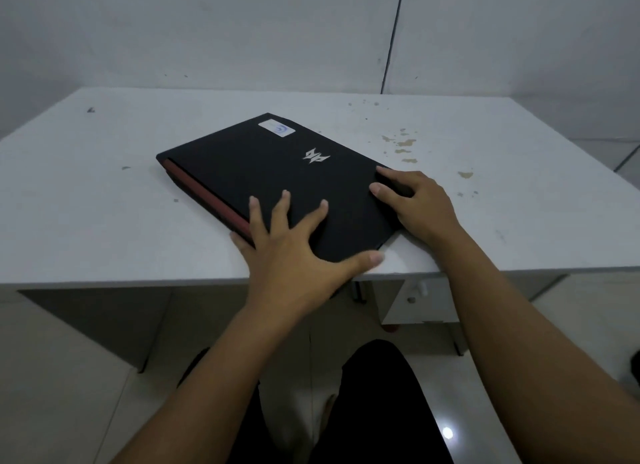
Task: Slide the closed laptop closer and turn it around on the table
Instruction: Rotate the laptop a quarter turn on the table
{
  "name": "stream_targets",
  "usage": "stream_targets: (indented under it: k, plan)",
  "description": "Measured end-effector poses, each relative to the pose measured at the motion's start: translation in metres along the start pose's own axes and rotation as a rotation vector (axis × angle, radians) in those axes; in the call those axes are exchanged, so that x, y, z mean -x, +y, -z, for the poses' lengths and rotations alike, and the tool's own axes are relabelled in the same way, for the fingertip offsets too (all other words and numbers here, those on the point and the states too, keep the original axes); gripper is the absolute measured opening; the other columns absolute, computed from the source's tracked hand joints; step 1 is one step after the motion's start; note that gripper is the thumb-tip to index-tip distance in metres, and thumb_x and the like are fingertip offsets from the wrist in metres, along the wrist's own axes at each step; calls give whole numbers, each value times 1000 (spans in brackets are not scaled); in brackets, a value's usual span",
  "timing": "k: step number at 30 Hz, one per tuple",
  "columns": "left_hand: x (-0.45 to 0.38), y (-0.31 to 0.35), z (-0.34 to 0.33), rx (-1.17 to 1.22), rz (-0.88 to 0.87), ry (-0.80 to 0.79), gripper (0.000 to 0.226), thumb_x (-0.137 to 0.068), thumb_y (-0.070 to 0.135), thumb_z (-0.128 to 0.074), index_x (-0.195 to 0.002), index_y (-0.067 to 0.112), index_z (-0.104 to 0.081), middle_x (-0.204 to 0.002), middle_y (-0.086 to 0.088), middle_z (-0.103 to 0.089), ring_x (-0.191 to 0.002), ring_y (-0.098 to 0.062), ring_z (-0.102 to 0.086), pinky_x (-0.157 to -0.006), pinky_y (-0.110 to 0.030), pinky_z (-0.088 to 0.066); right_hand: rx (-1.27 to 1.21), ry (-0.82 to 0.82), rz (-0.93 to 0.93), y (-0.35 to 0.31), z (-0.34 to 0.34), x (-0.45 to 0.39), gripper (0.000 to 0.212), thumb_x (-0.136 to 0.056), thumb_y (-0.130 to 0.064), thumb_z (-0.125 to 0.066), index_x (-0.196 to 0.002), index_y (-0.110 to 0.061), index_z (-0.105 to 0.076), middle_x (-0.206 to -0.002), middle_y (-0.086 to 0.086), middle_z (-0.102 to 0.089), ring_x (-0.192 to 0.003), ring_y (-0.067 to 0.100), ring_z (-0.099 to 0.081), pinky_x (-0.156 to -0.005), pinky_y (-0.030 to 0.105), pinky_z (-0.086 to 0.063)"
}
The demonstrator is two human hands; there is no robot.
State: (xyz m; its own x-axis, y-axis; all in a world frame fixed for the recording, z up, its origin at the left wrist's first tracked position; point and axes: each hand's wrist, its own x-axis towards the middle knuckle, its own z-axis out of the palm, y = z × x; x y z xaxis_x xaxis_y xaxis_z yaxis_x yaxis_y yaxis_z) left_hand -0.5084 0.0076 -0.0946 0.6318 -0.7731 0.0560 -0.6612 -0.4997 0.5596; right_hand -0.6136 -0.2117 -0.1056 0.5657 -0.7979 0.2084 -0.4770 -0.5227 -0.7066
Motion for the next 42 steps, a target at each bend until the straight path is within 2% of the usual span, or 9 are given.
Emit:
stream_targets:
  k: [3,6,14,21,26,29,33,38,42]
  plan:
    - [5,-3,-3,-36,-68,-17,122,-44,102,-56,-154,57,-30,-173,11,-3,-154,-19,28,-118,-70,7,-5,-3,-5,-1,0,1,53,-87,-66,-63,-136,-44,-62,-137,-11,-59,-124,10,-54,-95,24,-37]
    - [3,-13,-3,60,-118,0,104,-50,87,-69,-146,58,-43,-171,13,-12,-155,-15,21,-119,-70,-2,-20,1,-20,-2,-1,1,54,-87,-66,-64,-136,-44,-63,-136,-10,-59,-123,11,-54,-95,25,-38]
    - [-4,-25,7,132,-187,-40,83,-49,79,-75,-128,68,-51,-165,23,-23,-155,-6,11,-119,-70,-5,-31,33,-88,-8,-2,11,52,-89,-64,-63,-137,-43,-61,-139,-8,-55,-126,14,-53,-92,24,-34]
    - [-24,-79,59,79,-360,-240,89,-56,71,-86,-137,64,-51,-162,33,-23,-155,0,2,-123,-39,-11,-15,279,-221,-39,-41,58,53,-91,-61,-60,-138,-39,-61,-134,-5,-56,-122,17,-55,-87,25,-35]
    - [-30,-82,64,95,-375,-295,89,-57,67,-87,-138,63,-51,-162,36,-22,-155,3,3,-121,-34,-9,79,300,-186,-37,-38,67,60,-88,-67,-58,-139,-36,-60,-129,-2,-57,-117,21,-57,-93,31,-42]
    - [-22,-73,59,107,-288,-224,84,-58,62,-88,-136,60,-54,-164,29,-24,-156,-3,0,-124,-42,-14,106,147,-97,-26,-15,54,78,-77,-78,-60,-142,-35,-55,-126,-1,-60,-119,23,-55,-101,43,-44]
    - [2,-33,26,-23,-99,45,93,-55,91,-66,-135,47,-51,-166,10,-29,-158,-18,-7,-120,-55,-26,232,-27,-114,-24,10,26,99,-69,-90,-56,-151,-37,-43,-138,5,-52,-128,28,-48,-105,50,-39]
    - [7,-13,-1,-256,22,263,114,-54,105,-40,-147,40,-48,-164,4,-37,-156,-23,-21,-109,-55,-36,431,-81,-73,-27,0,21,72,-96,-73,-31,-138,-18,-52,-120,11,-61,-103,31,-60,-80,40,-45]
    - [2,-23,-1,-302,-25,310,115,-53,107,-38,-146,41,-52,-159,6,-42,-151,-23,-29,-105,-54,-39,516,-62,-95,-31,-4,25,64,-101,-65,-24,-125,-13,-53,-105,13,-66,-82,28,-50,-71,39,-39]
